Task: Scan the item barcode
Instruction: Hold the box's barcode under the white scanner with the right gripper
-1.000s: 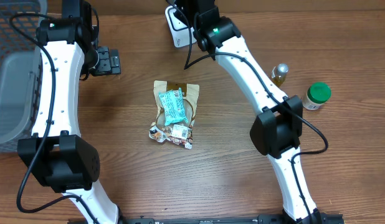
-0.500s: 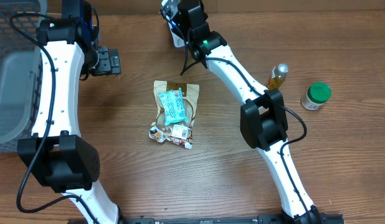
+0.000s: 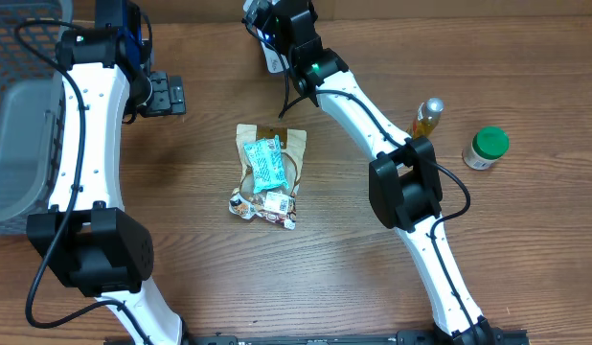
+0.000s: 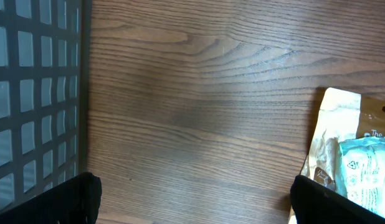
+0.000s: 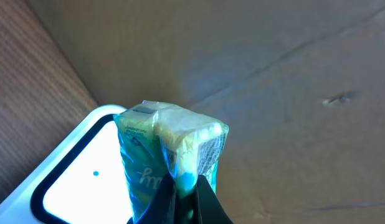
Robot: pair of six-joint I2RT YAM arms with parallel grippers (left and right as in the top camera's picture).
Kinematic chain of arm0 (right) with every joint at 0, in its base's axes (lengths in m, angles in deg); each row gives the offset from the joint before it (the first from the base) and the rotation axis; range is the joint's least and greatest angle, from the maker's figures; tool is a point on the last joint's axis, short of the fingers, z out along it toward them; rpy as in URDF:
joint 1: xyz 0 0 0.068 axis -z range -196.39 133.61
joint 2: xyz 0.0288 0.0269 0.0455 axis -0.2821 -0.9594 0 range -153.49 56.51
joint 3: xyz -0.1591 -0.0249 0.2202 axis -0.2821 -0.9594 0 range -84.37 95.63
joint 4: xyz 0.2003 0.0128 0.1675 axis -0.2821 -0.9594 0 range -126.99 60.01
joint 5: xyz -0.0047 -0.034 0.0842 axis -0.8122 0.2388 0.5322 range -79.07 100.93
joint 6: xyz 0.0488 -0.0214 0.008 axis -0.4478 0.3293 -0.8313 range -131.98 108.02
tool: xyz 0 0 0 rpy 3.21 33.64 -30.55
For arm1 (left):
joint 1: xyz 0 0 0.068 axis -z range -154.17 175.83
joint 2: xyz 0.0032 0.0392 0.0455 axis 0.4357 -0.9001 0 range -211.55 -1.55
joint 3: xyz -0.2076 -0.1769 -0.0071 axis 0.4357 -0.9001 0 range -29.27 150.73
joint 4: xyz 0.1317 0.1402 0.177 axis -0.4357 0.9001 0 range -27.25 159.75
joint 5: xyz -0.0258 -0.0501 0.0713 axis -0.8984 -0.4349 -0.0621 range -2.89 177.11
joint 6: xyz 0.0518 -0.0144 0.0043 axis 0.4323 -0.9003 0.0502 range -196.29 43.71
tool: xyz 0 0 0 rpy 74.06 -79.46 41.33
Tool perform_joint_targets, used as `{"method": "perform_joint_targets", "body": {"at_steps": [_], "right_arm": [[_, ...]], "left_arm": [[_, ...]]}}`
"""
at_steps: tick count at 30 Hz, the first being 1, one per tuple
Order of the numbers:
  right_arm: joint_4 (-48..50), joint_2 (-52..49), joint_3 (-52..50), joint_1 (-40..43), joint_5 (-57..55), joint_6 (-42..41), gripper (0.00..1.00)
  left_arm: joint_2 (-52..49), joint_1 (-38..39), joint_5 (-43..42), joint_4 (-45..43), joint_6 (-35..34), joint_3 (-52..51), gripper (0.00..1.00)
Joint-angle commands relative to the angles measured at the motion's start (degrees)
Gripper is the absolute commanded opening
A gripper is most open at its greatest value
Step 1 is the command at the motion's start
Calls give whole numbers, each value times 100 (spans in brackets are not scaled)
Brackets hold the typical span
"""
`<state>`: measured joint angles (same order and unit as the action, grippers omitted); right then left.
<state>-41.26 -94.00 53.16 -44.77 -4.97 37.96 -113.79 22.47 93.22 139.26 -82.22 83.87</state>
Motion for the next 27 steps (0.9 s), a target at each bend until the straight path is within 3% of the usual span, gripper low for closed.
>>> {"method": "perform_joint_targets", "body": {"at_steps": [1, 27], "right_arm": [[-24, -7, -35, 0, -52, 111, 4], [-190, -4, -31, 22, -59, 111, 4]], "left_arm": [[15, 42, 26, -9, 61, 92, 99], [15, 42, 26, -9, 61, 92, 100]]}}
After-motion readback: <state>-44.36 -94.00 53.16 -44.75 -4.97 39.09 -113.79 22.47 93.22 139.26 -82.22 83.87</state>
